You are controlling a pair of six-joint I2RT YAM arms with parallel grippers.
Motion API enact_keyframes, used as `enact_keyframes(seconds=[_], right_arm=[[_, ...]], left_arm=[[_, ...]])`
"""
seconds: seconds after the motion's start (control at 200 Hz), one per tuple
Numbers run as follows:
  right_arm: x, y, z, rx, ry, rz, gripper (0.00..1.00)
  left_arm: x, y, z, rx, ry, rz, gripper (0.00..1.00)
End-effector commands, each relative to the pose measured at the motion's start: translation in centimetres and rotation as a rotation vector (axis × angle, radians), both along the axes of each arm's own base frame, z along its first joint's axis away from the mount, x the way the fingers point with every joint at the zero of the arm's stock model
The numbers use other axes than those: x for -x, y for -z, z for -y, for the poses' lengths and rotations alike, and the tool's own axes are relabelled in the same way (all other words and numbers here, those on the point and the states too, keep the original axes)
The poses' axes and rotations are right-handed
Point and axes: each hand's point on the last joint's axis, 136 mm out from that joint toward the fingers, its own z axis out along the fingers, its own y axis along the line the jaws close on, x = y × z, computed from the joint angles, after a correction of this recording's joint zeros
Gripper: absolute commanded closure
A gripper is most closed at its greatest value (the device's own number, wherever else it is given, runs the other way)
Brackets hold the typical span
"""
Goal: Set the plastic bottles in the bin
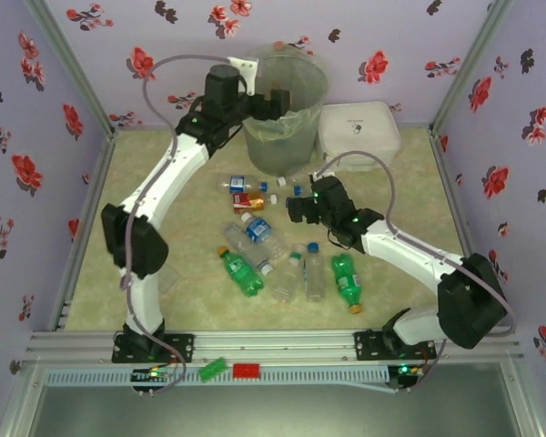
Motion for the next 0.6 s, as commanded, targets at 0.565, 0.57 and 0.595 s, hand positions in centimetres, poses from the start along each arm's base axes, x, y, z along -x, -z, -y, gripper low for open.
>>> enact_keyframes(seconds=[0.565, 0.57, 0.595], right_arm=[[11.9, 4.9, 8.0, 0.111, 0.208, -0.502, 0.12], [12.0, 4.9, 8.1, 0.112, 0.210, -0.504, 0.12], [12.4, 5.1, 8.5, 0.119, 0.228, -0.513, 0.13]], left_arm=[[10.4, 15.6, -7.6, 0.299, -0.198, -0.212, 0.00], [10.3, 15.8, -7.6, 0.303, -0.199, -0.215, 0.00], [10.3, 16.3, -7.4, 0.320, -0.195, -0.228, 0.00]])
